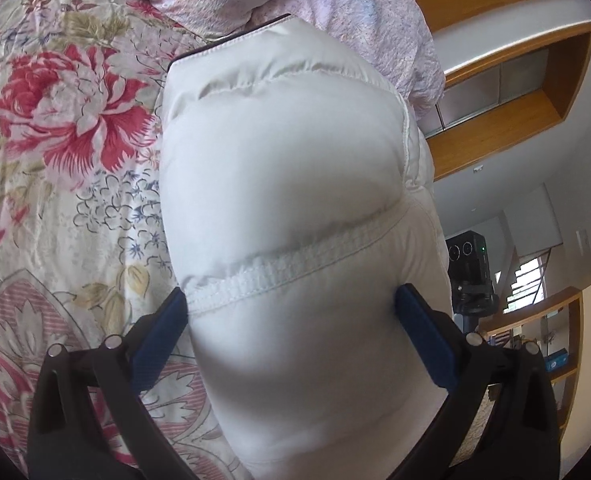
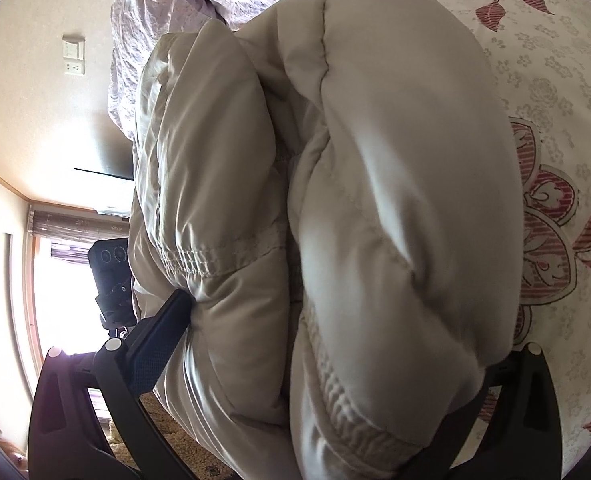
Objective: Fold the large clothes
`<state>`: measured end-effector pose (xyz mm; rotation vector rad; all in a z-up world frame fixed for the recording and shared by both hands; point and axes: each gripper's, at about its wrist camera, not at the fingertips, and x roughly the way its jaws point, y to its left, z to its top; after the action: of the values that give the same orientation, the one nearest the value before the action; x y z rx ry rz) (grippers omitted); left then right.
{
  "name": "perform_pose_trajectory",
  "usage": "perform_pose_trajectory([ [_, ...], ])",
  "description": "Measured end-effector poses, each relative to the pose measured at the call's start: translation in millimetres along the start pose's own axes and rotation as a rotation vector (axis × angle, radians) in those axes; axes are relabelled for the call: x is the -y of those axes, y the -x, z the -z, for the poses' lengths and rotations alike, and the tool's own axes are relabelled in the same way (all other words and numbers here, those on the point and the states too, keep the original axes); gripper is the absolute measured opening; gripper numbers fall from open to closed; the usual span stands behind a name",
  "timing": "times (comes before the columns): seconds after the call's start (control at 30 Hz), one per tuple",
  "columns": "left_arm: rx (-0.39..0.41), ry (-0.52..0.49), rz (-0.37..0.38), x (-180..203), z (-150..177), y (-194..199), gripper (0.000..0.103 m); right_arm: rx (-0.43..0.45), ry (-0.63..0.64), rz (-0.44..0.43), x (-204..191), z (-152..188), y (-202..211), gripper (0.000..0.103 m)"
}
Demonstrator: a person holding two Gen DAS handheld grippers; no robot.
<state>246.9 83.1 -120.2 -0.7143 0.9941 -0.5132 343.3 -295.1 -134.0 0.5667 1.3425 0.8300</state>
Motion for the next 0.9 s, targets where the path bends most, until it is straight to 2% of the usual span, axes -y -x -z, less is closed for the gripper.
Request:
perform_pose_trajectory([
  [0.1, 0.028, -0.011, -0.002, 1, 5, 2, 0.101, -0.018, 0.087, 0.003, -11, 3, -3, 0.102],
  [0.23, 0.012, 0.009, 0.021, -2, 2, -1, 0.101, -0.011, 0.060, -0.012, -5, -1, -4, 0.102],
  [0.5, 0.030, 0.041, 0.064, -11, 4, -1, 0.100, -0.003, 0.056, -0.032, 2, -1, -6, 0.102],
  [0.63, 0.054, 0.026, 0.077, -6, 9, 4, 0.091, 0.020, 0.095, -0.046, 6, 8, -7, 0.102],
  [0.77, 0.057, 0.035, 0.084, -3, 11, 7, 0.090, 0.045, 0.087, -0.069, 9, 11, -6, 0.102],
  [0.9, 0.064, 0.023, 0.085, 4, 12, 12, 0.088, 0.088, 0.108, -0.128, 8, 17, 1, 0.102],
])
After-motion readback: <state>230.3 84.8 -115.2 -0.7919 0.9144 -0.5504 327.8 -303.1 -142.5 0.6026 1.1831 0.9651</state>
